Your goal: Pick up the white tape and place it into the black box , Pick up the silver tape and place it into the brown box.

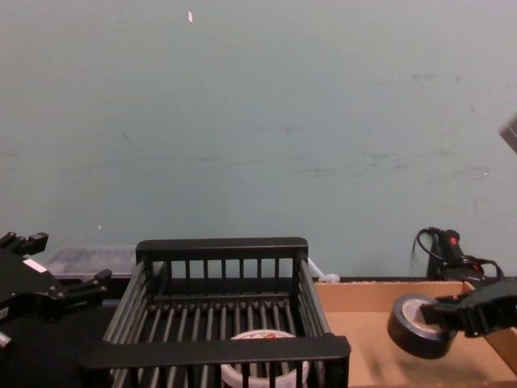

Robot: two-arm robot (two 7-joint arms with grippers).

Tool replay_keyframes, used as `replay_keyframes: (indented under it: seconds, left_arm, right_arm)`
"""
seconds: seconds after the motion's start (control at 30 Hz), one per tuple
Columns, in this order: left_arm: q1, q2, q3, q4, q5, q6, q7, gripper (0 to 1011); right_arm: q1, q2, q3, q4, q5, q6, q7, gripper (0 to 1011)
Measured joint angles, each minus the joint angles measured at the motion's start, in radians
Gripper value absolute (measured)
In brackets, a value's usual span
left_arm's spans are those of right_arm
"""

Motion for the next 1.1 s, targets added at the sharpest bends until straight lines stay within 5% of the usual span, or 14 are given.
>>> replay_keyframes:
  seconds: [0.23, 0.83, 1.1]
  left_arm:
    - [0.000, 0.000, 0.000, 0.000, 0.000, 0.000, 0.000, 1001]
    - [0.000, 0.000, 0.000, 0.000, 0.000, 0.000, 0.000, 1001]
    - [0.000, 0.000, 0.000, 0.000, 0.000, 0.000, 0.000, 1001]
  right_arm:
    - [0.014, -0.026, 0.017, 0.035, -0.015, 0.000, -0.009, 197]
    - [0.013, -0.022, 0.013, 0.031, -0.014, 0.001, -0.008, 199]
    - [0.013, -0.021, 0.012, 0.029, -0.013, 0.001, -0.007, 430]
